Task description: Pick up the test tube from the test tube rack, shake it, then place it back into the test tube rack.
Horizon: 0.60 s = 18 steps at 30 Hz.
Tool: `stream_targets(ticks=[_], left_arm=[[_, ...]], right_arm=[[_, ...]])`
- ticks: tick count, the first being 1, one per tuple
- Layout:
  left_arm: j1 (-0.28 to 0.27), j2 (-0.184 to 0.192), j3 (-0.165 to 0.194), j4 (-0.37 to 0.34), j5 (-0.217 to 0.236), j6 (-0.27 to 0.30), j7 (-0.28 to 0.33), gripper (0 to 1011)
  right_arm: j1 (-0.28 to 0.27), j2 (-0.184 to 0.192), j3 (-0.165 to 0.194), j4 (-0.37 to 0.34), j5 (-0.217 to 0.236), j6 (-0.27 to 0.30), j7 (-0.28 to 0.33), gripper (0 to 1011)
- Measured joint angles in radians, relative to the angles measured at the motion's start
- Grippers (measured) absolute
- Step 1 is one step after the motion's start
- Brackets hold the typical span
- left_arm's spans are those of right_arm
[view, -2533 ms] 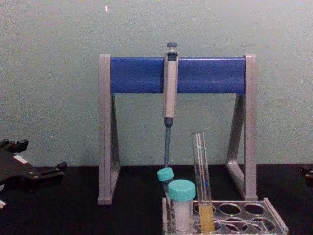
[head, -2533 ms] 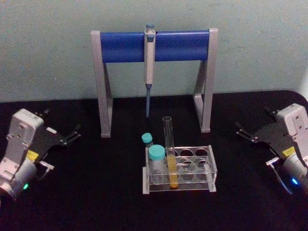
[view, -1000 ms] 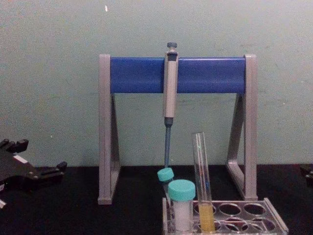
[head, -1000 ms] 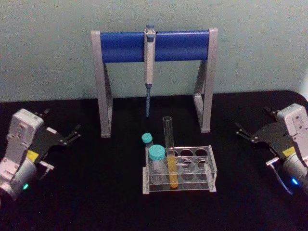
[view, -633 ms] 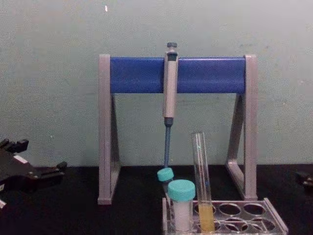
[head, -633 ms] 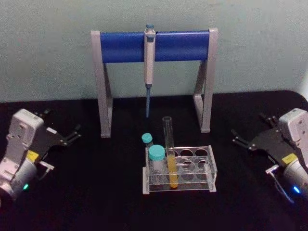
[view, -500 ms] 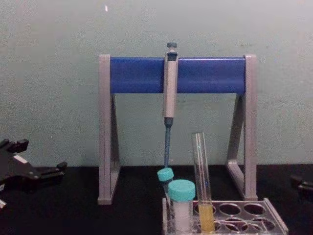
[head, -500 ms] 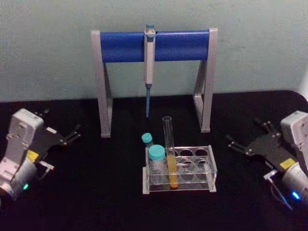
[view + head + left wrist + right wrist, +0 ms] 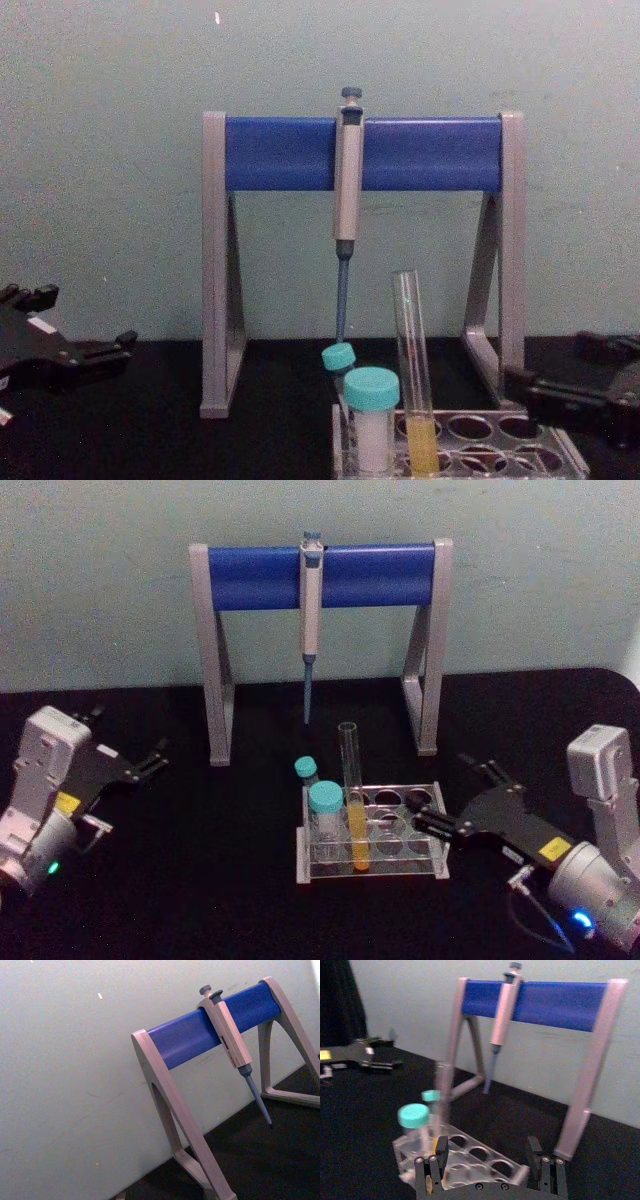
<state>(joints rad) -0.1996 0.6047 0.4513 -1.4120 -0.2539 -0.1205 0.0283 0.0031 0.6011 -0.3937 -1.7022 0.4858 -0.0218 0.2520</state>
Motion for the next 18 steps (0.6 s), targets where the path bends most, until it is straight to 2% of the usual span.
stream_targets(ticks=[8, 18], left_arm=[[0.0, 0.0, 0.0, 0.0, 0.0, 0.0, 0.0, 1001], [0.0, 0.0, 0.0, 0.0, 0.0, 0.0, 0.0, 1001]], right_arm=[[0.027, -0.033, -0.022, -0.011, 0.017, 0.047, 0.064, 1000], [0.128, -0.107, -0.054, 0.069, -0.004, 0.089, 0.12, 1000]])
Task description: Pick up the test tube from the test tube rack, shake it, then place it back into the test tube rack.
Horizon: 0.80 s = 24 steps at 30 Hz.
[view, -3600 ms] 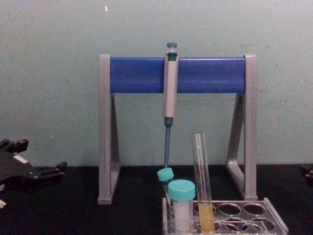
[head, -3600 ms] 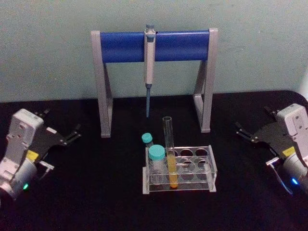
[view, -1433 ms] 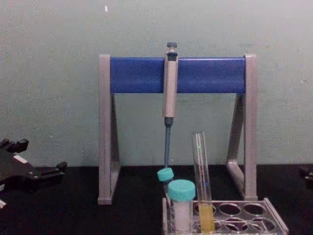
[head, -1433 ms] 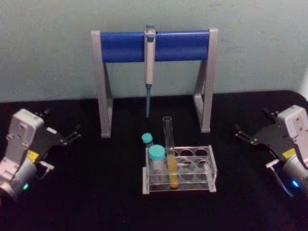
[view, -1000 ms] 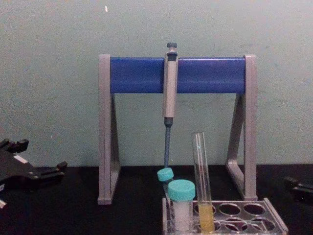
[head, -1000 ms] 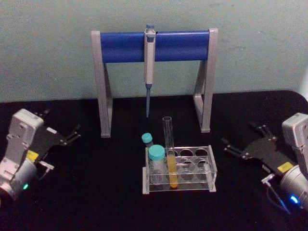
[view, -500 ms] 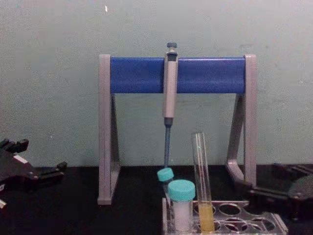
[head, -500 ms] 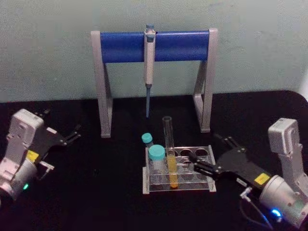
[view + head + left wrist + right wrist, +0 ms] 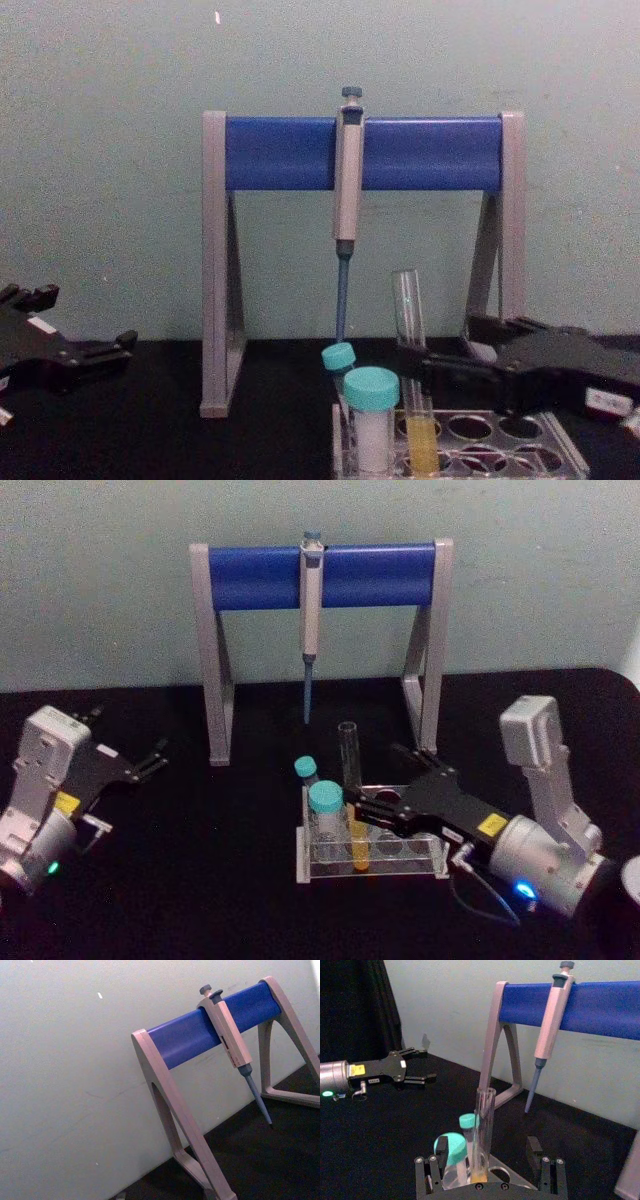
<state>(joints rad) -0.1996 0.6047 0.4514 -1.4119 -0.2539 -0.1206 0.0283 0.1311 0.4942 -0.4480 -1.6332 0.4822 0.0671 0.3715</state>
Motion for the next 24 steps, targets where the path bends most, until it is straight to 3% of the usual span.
stream_targets(ticks=[9, 24], left_arm=[[0.0, 0.0, 0.0, 0.0, 0.0, 0.0, 0.0, 1001], [0.0, 0.0, 0.0, 0.0, 0.0, 0.0, 0.0, 1001]], right_arm=[[0.084, -0.065, -0.016, 0.091, -0.035, 0.017, 0.036, 1000], [0.114, -0.098, -0.019, 0.138, -0.059, 0.021, 0.063, 1000]])
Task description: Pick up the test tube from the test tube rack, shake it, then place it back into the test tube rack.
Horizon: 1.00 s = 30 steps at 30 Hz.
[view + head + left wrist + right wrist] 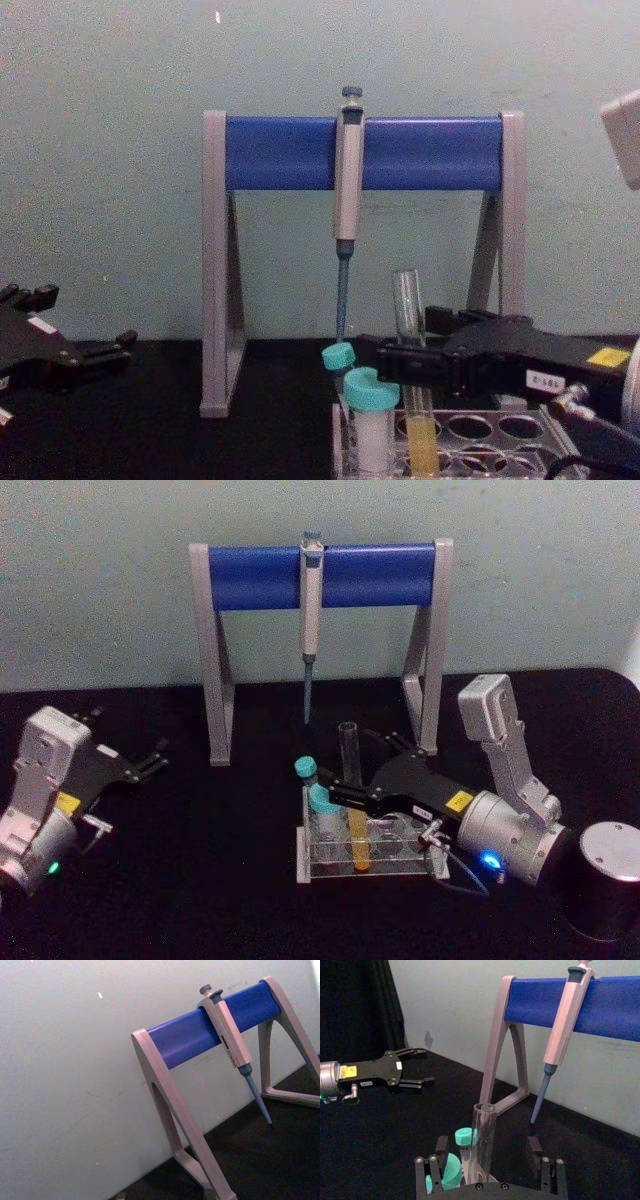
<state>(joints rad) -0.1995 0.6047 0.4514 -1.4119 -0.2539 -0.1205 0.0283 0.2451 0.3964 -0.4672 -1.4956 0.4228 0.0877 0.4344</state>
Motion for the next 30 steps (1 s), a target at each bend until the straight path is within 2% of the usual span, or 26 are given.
stream_targets(ticks=[16, 23, 26, 27, 28, 30], left_arm=[[0.0, 0.0, 0.0, 0.0, 0.0, 0.0, 0.0, 1001], [0.0, 0.0, 0.0, 0.0, 0.0, 0.0, 0.0, 1001], [0.0, 0.0, 0.0, 0.0, 0.0, 0.0, 0.0, 1001], [0.0, 0.0, 0.0, 0.0, 0.0, 0.0, 0.0, 1001], [0.0, 0.0, 0.0, 0.0, 0.0, 0.0, 0.0, 1001], [0.0, 0.0, 0.0, 0.0, 0.0, 0.0, 0.0, 1001]], right_arm=[[0.001, -0.001, 0.0, 0.003, -0.002, 0.001, 0.0, 999], [0.0, -0.001, 0.001, 0.002, -0.001, 0.001, 0.0, 849], [0.0, -0.001, 0.001, 0.001, -0.001, 0.001, 0.0, 739], [0.0, 0.0, 0.001, 0.001, -0.001, 0.001, 0.0, 739], [0.0, 0.0, 0.001, 0.001, -0.001, 0.001, 0.0, 682], [0.0, 0.0, 0.001, 0.001, -0.001, 0.0, 0.0, 645]])
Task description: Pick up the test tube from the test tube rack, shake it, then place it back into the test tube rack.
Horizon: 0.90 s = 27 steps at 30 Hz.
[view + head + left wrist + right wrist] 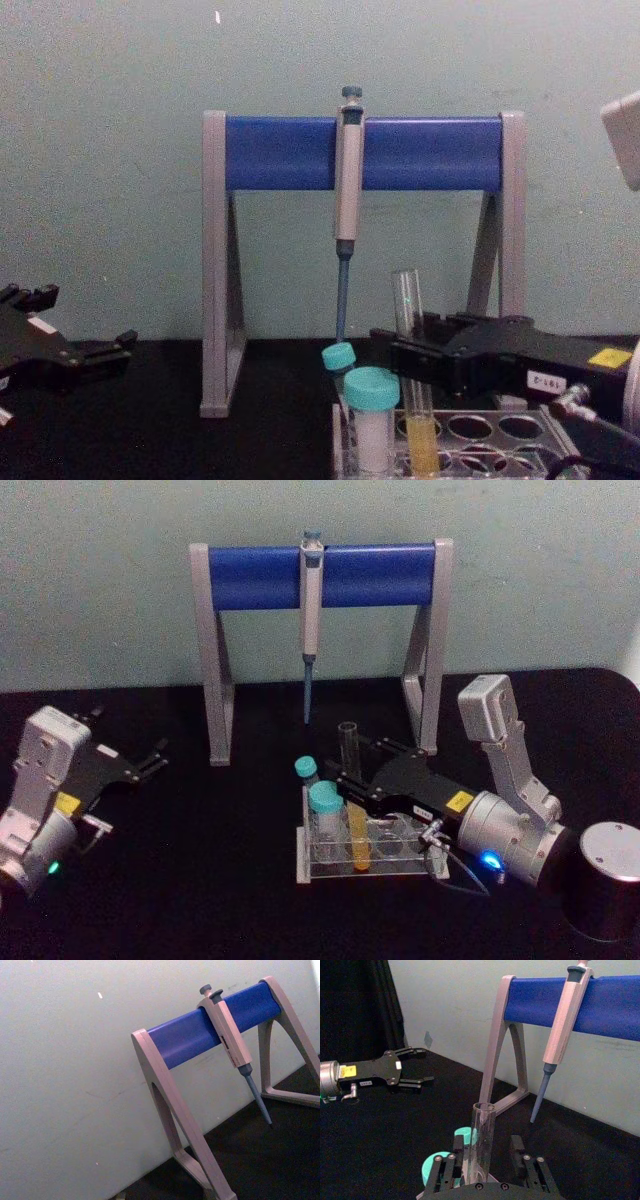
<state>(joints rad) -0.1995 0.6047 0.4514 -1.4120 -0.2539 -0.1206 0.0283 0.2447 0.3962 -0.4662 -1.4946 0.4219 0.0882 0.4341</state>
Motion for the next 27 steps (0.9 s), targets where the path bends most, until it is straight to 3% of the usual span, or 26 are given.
stream_targets(ticks=[6, 8, 9, 13, 27], left_arm=[[0.0, 0.0, 0.0, 0.0, 0.0, 0.0, 0.0, 1001], [0.0, 0.0, 0.0, 0.0, 0.0, 0.0, 0.0, 1001], [0.0, 0.0, 0.0, 0.0, 0.0, 0.0, 0.0, 1001], [0.0, 0.0, 0.0, 0.0, 0.0, 0.0, 0.0, 1001], [0.0, 0.0, 0.0, 0.0, 0.0, 0.0, 0.0, 1001]], right_arm=[[0.0, 0.0, 0.0, -0.001, 0.001, 0.0, 0.0, 417], [0.0, 0.0, 0.0, -0.001, 0.001, -0.001, 0.0, 382], [0.0, 0.0, 0.0, -0.001, 0.001, -0.001, -0.001, 311], [0.0, 0.001, 0.0, -0.001, 0.002, -0.001, -0.001, 237], [-0.01, -0.001, 0.006, -0.004, -0.001, -0.024, 0.001, 235]])
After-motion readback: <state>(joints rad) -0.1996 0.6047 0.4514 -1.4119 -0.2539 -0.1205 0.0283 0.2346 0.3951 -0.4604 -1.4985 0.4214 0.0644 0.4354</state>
